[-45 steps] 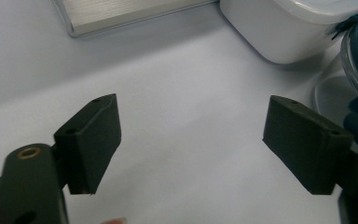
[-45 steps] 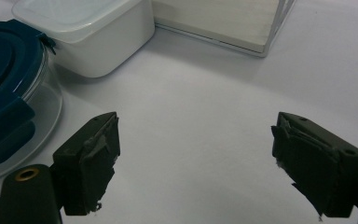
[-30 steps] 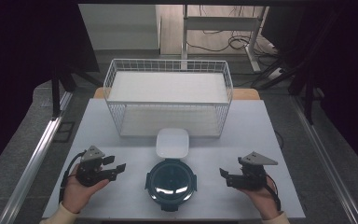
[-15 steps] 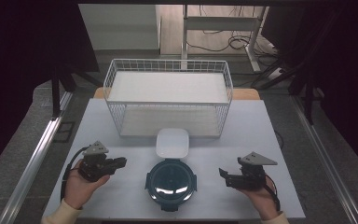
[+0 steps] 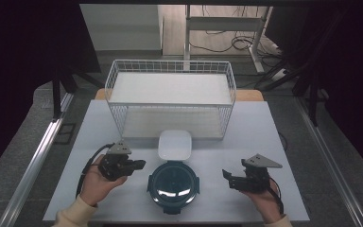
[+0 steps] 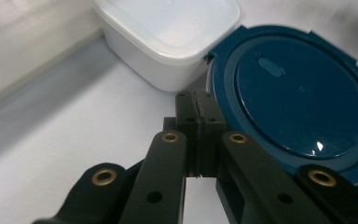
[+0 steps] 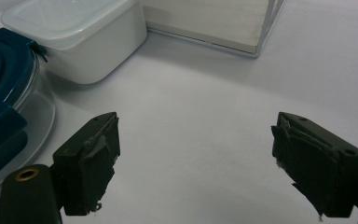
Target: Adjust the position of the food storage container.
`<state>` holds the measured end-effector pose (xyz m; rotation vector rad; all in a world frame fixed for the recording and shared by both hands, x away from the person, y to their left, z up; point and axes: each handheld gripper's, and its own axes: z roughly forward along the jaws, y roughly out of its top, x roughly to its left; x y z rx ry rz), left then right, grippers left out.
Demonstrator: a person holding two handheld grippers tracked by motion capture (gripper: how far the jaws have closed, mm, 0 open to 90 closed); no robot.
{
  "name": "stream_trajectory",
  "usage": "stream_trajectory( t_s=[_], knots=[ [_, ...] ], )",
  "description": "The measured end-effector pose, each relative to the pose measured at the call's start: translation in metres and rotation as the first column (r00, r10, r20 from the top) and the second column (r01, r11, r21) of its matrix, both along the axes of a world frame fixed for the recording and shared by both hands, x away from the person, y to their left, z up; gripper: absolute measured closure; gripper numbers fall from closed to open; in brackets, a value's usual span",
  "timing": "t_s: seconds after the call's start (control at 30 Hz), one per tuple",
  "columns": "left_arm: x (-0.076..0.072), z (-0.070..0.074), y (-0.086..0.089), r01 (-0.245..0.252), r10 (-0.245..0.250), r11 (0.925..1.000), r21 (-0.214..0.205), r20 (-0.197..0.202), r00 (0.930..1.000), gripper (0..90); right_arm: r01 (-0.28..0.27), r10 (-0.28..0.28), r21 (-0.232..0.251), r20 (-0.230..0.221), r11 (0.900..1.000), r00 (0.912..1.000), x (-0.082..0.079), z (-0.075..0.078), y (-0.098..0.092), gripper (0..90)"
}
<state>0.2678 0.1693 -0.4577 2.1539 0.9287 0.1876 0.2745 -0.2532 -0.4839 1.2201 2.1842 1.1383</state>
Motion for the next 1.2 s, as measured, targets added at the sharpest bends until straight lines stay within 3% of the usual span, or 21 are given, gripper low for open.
stream_trajectory(
  t_s=[0.17,0.27,0.57,0.77,0.9,1.07,1.2],
  knots=[
    [0.005,-0.012,-0.007,0.022,-0.021,0.9997,0.010,-0.044,0.9988,90.0,-0.008,0.008,0.000,-0.001,1.0000,1.0000,0.000,-0.001,0.000,15.0],
    [0.007,-0.018,-0.009,0.035,-0.036,0.9993,-0.011,-0.074,0.9966,90.0,-0.003,0.003,0.001,0.002,1.0000,1.0000,0.000,0.000,0.000,15.0],
    [0.014,-0.027,-0.013,0.027,-0.027,0.9996,0.001,-0.088,0.9958,90.0,-0.007,0.007,-0.007,-0.004,1.0000,1.0000,0.000,-0.002,0.001,15.0],
    [0.020,-0.032,-0.023,0.050,-0.050,0.9987,0.000,-0.103,0.9934,90.0,-0.007,0.007,-0.010,-0.011,0.9999,0.9999,0.001,-0.003,0.001,15.0],
    [0.021,-0.032,-0.029,0.052,-0.049,0.9981,0.032,-0.087,0.9950,90.0,-0.009,0.009,-0.012,-0.010,0.9999,0.9999,0.001,-0.003,0.001,15.0],
    [0.023,-0.033,-0.027,0.048,-0.047,0.9988,0.004,-0.110,0.9928,90.0,-0.010,0.010,-0.013,-0.013,0.9999,0.9999,0.001,-0.004,0.001,15.0],
    [0.022,-0.034,-0.027,0.050,-0.050,0.9988,-0.003,-0.106,0.9931,90.0,-0.008,0.008,-0.013,-0.010,0.9999,0.9999,0.001,-0.003,0.001,15.0]
  ],
)
